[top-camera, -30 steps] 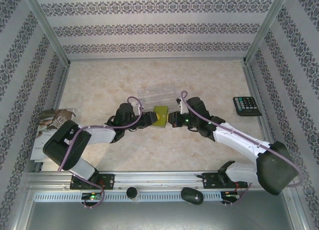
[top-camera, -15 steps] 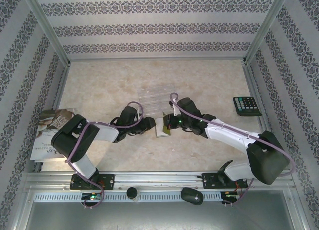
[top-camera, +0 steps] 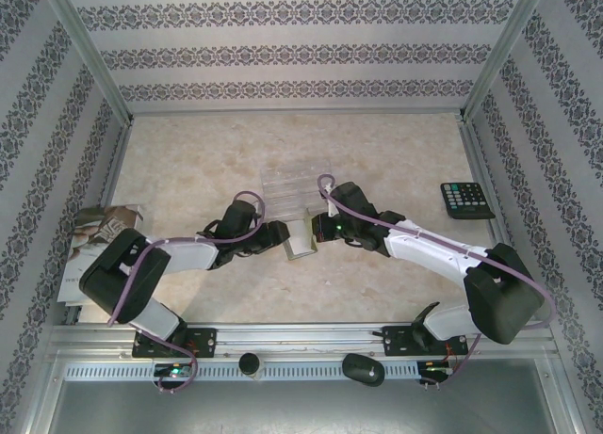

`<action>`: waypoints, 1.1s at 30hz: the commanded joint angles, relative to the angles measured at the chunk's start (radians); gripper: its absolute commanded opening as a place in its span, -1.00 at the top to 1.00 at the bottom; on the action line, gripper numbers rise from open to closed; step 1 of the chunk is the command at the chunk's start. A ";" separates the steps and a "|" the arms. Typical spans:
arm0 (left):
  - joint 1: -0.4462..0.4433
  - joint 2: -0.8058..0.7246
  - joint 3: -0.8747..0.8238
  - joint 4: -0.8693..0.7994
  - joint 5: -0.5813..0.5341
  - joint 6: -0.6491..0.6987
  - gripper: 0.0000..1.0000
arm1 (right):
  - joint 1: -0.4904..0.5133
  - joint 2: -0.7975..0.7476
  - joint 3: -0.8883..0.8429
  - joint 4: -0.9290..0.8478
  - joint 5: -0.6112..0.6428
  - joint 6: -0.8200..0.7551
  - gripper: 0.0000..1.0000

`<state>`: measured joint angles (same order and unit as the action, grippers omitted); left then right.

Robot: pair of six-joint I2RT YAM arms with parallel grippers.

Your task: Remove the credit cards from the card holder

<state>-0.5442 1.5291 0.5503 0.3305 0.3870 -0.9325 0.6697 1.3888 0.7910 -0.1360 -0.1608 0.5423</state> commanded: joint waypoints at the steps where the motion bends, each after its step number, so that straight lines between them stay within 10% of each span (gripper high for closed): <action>1: -0.018 -0.042 0.045 -0.148 -0.076 0.092 -0.15 | -0.038 0.030 -0.044 -0.081 0.146 -0.020 1.00; 33: -0.120 0.149 0.239 -0.411 -0.295 0.228 0.07 | -0.115 0.197 -0.133 0.047 0.171 -0.017 1.00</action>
<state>-0.6426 1.6234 0.7650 -0.0635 0.1024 -0.7364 0.5663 1.5639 0.6895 -0.0933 0.0093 0.5312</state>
